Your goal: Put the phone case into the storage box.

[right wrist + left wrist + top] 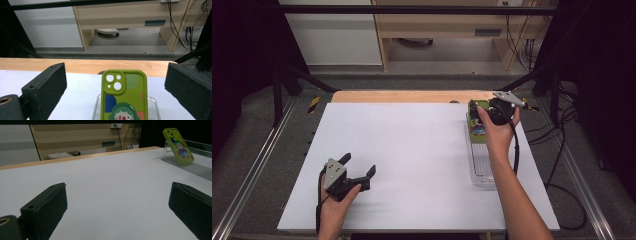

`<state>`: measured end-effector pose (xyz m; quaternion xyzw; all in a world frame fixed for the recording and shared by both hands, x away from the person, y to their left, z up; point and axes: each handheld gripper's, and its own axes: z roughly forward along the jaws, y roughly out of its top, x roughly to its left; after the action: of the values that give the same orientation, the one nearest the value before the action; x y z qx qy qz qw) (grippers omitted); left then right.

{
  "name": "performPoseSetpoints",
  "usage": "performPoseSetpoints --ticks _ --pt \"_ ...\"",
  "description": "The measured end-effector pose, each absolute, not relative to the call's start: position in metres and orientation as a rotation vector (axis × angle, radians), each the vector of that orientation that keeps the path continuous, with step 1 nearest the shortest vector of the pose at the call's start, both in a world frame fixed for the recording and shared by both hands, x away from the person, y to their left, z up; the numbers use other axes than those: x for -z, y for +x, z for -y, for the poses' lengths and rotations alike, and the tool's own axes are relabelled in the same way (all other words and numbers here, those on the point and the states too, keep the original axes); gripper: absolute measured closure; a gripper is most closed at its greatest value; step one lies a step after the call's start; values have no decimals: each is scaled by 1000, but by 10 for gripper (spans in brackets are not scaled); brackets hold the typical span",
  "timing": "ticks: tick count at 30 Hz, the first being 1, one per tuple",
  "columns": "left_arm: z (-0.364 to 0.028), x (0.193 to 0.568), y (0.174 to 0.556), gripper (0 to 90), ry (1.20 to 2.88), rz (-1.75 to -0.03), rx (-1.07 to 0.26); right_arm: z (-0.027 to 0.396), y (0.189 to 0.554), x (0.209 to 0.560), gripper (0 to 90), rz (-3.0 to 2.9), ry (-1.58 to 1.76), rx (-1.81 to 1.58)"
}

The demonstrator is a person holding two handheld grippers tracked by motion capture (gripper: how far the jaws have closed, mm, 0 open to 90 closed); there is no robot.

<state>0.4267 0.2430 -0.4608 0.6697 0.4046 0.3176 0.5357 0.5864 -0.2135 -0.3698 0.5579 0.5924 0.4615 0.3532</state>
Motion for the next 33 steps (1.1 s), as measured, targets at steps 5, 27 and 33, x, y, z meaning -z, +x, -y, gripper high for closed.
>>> performPoseSetpoints --ticks 5,27,33 --pt "-242 461 427 14 1592 -966 -755 215 582 366 45 -1534 1435 -1199" --pt "-248 455 422 14 1582 -955 -771 219 554 342 37 -1541 1363 -1283" --pt "-256 451 420 14 1567 -966 -778 222 547 336 31 -1544 1347 -1299"
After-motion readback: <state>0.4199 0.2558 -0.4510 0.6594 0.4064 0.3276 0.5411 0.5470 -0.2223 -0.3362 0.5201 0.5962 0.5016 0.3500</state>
